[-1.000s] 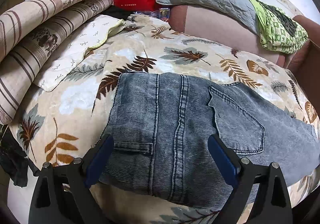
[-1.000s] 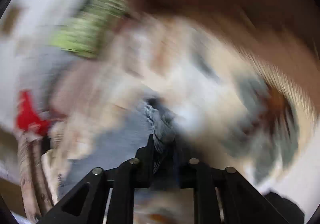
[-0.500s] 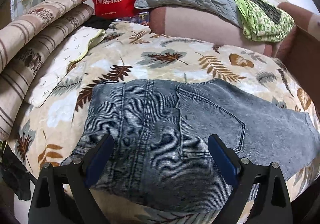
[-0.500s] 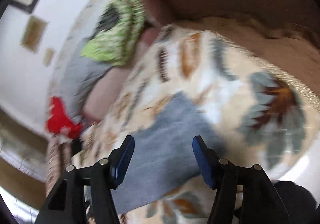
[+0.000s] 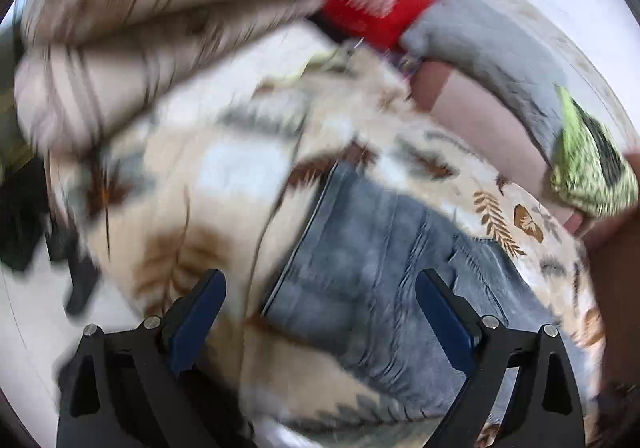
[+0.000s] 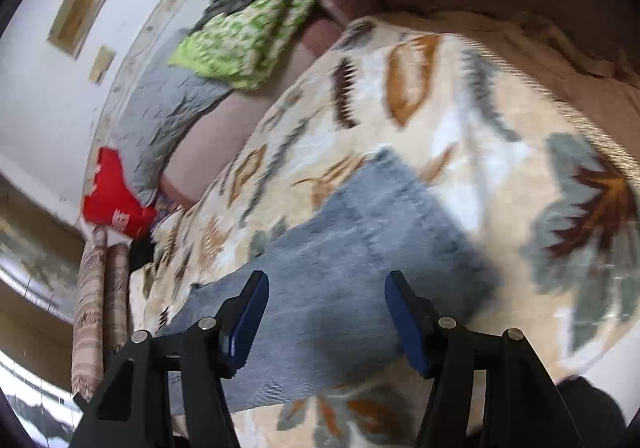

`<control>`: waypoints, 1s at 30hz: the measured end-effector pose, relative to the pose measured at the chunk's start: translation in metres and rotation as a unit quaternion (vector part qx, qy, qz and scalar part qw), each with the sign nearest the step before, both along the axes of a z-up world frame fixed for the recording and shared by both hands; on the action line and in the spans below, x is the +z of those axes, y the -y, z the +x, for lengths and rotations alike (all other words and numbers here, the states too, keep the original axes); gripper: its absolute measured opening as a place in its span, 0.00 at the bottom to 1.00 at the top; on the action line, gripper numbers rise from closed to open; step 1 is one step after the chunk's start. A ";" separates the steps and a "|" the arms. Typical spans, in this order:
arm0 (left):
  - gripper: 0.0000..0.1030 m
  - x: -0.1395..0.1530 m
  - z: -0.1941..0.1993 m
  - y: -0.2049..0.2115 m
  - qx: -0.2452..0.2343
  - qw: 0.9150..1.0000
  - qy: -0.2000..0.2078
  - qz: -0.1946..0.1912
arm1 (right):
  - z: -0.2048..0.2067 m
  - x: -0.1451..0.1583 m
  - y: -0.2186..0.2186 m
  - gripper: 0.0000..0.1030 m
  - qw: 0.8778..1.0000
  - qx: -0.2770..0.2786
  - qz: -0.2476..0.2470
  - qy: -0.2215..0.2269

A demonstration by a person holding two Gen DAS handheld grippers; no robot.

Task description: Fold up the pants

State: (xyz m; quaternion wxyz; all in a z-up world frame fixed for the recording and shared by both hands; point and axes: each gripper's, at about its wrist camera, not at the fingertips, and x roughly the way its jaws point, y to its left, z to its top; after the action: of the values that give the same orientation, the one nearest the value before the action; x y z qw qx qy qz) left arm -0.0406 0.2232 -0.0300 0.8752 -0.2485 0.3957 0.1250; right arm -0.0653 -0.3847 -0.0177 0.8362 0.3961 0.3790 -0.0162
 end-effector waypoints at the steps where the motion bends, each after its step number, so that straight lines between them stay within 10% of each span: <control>1: 0.93 -0.009 0.001 -0.005 0.002 0.999 -0.015 -0.029 | 0.004 0.001 -0.009 0.62 1.000 0.011 -0.007 0.007; 7: 0.93 -0.056 0.015 0.002 0.000 0.985 -0.069 -0.159 | 0.019 -0.016 -0.037 0.62 0.998 0.055 -0.005 0.000; 10: 0.86 -0.054 0.021 -0.001 0.029 0.985 -0.045 -0.162 | 0.021 -0.029 -0.036 0.62 0.999 0.051 -0.001 -0.015; 12: 0.20 -0.044 0.027 -0.001 0.016 0.992 -0.036 -0.122 | 0.021 -0.039 -0.031 0.62 0.998 0.045 0.008 -0.031; 15: 0.10 -0.030 0.030 -0.005 0.016 0.995 -0.022 -0.097 | 0.018 -0.051 -0.022 0.62 0.998 0.031 0.025 -0.044; 21: 0.14 -0.002 0.026 0.021 0.012 0.999 0.022 0.048 | 0.019 -0.057 -0.023 0.64 0.998 0.042 0.026 -0.048; 24: 0.34 -0.046 0.043 0.008 0.019 0.997 -0.071 0.029 | 0.020 -0.056 -0.026 0.66 0.997 0.049 0.017 -0.050; 30: 0.64 -0.010 0.023 0.002 0.029 0.998 -0.015 0.052 | 0.030 -0.030 -0.015 0.67 0.998 0.047 0.010 -0.039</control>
State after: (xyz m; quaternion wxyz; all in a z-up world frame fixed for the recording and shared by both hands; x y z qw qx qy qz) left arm -0.0171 0.2208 -0.0397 0.8767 -0.2125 0.3947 0.1746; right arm -0.0356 -0.3700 -0.0473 0.8164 0.3856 0.4298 0.0117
